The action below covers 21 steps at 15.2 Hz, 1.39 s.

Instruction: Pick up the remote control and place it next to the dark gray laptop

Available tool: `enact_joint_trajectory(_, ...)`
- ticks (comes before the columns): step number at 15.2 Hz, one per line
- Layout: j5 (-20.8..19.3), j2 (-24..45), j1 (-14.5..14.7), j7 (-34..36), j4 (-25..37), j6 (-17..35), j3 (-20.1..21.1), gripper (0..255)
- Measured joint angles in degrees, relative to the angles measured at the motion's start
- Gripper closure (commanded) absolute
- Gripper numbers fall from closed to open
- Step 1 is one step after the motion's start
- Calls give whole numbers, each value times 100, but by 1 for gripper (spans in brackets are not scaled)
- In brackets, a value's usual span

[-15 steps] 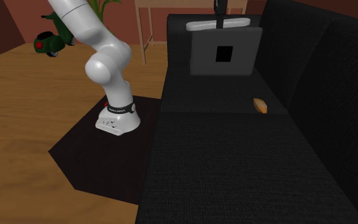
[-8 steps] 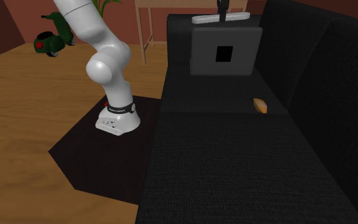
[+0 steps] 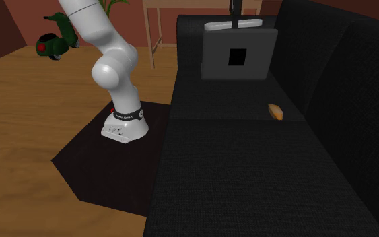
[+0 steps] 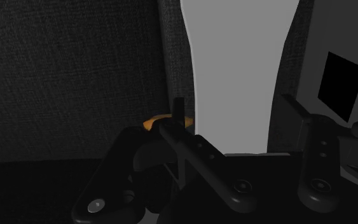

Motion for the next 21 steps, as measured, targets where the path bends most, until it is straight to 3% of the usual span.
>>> enact_joint_trajectory(21,77,-25,57,3,-1650,1625,110,255)
